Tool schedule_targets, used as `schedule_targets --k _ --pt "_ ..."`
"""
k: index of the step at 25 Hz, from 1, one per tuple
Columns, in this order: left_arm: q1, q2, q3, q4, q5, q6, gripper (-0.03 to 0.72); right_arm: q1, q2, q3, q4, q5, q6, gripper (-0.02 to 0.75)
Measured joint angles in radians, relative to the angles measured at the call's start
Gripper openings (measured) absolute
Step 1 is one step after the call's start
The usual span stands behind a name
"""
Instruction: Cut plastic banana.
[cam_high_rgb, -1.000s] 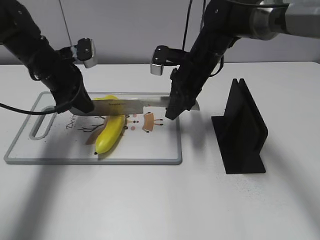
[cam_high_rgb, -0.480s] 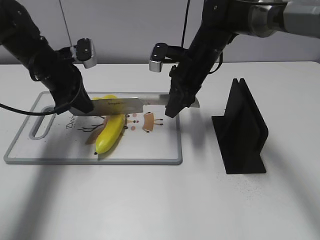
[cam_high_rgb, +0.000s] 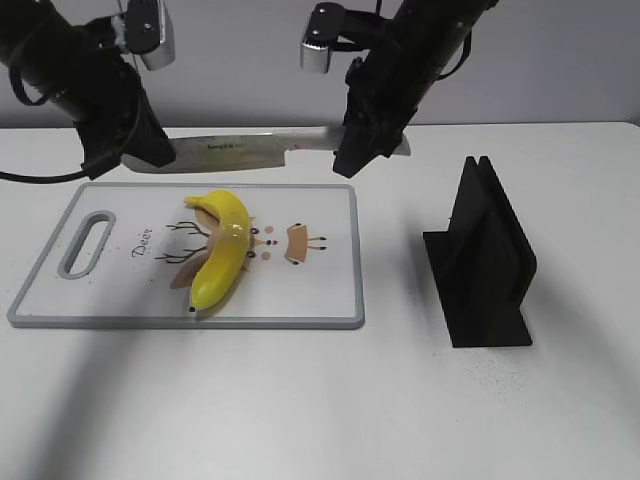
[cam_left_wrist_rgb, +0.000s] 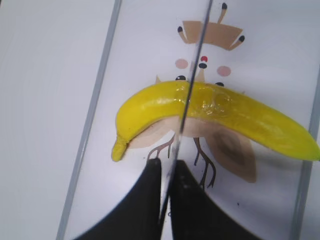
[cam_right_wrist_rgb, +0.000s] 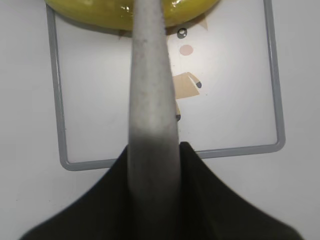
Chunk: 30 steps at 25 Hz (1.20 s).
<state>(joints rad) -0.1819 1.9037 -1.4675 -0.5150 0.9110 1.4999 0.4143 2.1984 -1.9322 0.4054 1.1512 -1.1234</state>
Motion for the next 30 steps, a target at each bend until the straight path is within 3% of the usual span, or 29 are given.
schedule_targets --k 4,7,9,13,15,21,26,30 --pt "0.0 -0.049 0.0 0.002 0.02 0.0 0.024 0.002 -0.037 0.0 0.0 0.015 0.01 0.197" --pt "-0.001 -0.084 0.0 -0.008 0.028 -0.004 0.078 0.002 -0.068 0.0 0.002 0.036 0.019 0.194" --pt "-0.001 -0.105 0.0 -0.043 0.018 -0.017 0.191 0.002 -0.09 0.0 0.016 0.049 0.034 0.187" --pt "-0.002 -0.14 0.0 -0.128 0.029 -0.029 0.548 0.004 -0.122 0.024 0.019 0.042 0.06 0.183" --pt "-0.002 -0.156 0.0 -0.157 0.03 -0.03 0.643 0.004 -0.133 0.036 0.007 0.042 0.064 0.183" --pt "-0.002 -0.203 0.0 -0.164 0.075 -0.031 0.68 0.004 -0.166 0.039 -0.004 0.043 0.081 0.183" --pt "-0.002 -0.27 0.0 -0.128 0.122 -0.039 0.59 0.004 -0.214 0.045 -0.018 0.046 0.143 0.183" --pt "-0.002 -0.328 0.0 -0.097 0.137 -0.221 0.527 0.004 -0.246 0.045 -0.038 0.048 0.293 0.183"
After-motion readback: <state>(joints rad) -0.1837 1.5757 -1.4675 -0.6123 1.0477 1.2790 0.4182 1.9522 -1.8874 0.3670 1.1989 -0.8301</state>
